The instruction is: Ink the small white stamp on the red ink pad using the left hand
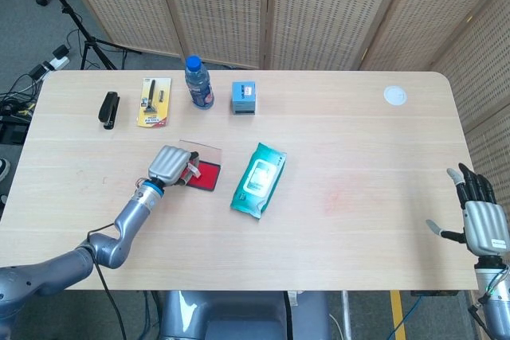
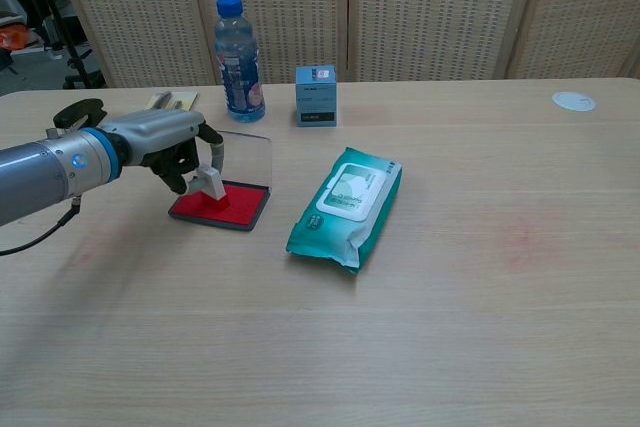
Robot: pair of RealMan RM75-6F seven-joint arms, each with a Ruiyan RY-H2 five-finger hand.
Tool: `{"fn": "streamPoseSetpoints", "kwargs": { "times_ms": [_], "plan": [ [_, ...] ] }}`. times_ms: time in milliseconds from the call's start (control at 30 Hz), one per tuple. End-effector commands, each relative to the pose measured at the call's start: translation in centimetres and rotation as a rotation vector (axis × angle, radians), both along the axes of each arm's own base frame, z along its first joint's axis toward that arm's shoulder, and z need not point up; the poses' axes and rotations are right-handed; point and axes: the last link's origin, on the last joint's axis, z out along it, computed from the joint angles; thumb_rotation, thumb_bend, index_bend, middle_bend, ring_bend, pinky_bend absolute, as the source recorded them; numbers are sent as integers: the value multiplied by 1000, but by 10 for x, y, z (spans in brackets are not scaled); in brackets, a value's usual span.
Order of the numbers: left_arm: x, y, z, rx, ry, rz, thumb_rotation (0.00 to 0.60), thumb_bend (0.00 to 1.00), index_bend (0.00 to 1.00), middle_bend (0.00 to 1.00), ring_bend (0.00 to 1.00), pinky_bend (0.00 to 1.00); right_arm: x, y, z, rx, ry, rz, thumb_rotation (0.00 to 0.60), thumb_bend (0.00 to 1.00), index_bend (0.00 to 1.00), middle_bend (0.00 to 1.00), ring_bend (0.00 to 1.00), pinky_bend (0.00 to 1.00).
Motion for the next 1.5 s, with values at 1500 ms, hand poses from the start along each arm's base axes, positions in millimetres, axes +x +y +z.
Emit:
{"fn": "streamPoseSetpoints", "kwargs": {
  "times_ms": [1500],
  "plan": [
    [-2, -2, 52, 74, -124, -46, 600, 487, 602, 1000, 1000, 1000, 2, 3, -3, 5, 4, 10, 600, 41, 0, 0, 0, 0]
  ]
}}
